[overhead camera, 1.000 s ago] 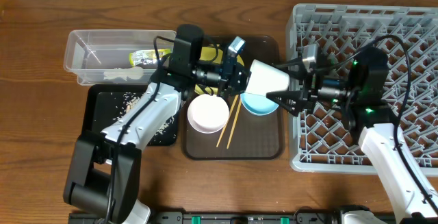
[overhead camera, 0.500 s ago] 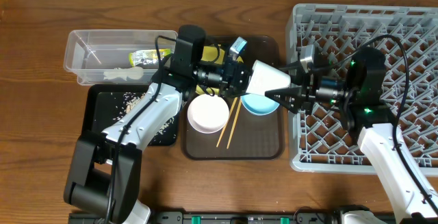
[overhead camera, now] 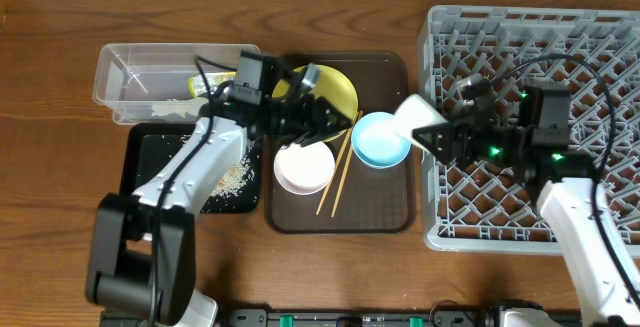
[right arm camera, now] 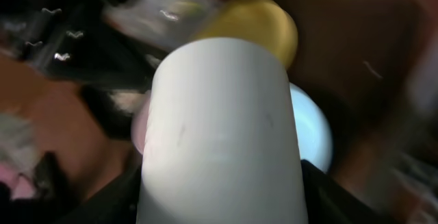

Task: Sort waste into correct bins and load items into the dishwasher rack
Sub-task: 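Place the white cup upside down in the dish rack with the right gripper, then grasp the blue bowl with the right gripper and lift it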

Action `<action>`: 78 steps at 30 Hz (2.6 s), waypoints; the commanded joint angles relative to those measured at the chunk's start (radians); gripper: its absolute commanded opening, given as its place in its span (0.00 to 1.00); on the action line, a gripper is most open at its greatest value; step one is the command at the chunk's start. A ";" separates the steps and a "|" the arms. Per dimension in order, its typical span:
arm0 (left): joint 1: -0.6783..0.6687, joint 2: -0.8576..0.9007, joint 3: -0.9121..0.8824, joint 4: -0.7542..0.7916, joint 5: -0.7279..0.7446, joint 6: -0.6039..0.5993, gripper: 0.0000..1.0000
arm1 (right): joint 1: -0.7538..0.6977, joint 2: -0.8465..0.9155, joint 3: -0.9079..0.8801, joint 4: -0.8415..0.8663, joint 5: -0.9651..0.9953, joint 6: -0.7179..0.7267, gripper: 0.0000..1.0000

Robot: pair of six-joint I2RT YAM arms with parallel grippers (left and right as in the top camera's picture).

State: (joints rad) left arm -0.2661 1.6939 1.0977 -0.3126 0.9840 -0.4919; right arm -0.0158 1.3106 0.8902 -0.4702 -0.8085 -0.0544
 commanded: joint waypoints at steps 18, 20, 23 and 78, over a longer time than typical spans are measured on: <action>0.047 -0.451 0.006 -0.357 -0.768 0.236 0.46 | -0.087 0.024 0.432 -0.717 0.951 0.110 0.01; 0.047 -0.447 0.006 -0.364 -0.768 0.236 0.46 | -0.110 0.066 0.432 -0.719 0.950 0.111 0.01; 0.047 -0.444 0.006 -0.378 -0.768 0.236 0.47 | -0.133 0.121 0.432 -0.717 0.950 0.121 0.01; 0.047 -0.444 0.006 -0.573 -1.030 0.120 0.60 | 0.359 0.594 0.566 -0.299 0.671 -0.196 0.74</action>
State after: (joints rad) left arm -0.2241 1.2480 1.0943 -0.8829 -0.0299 -0.3664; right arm 0.3267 1.8626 1.4536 -0.7765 -0.1993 -0.2333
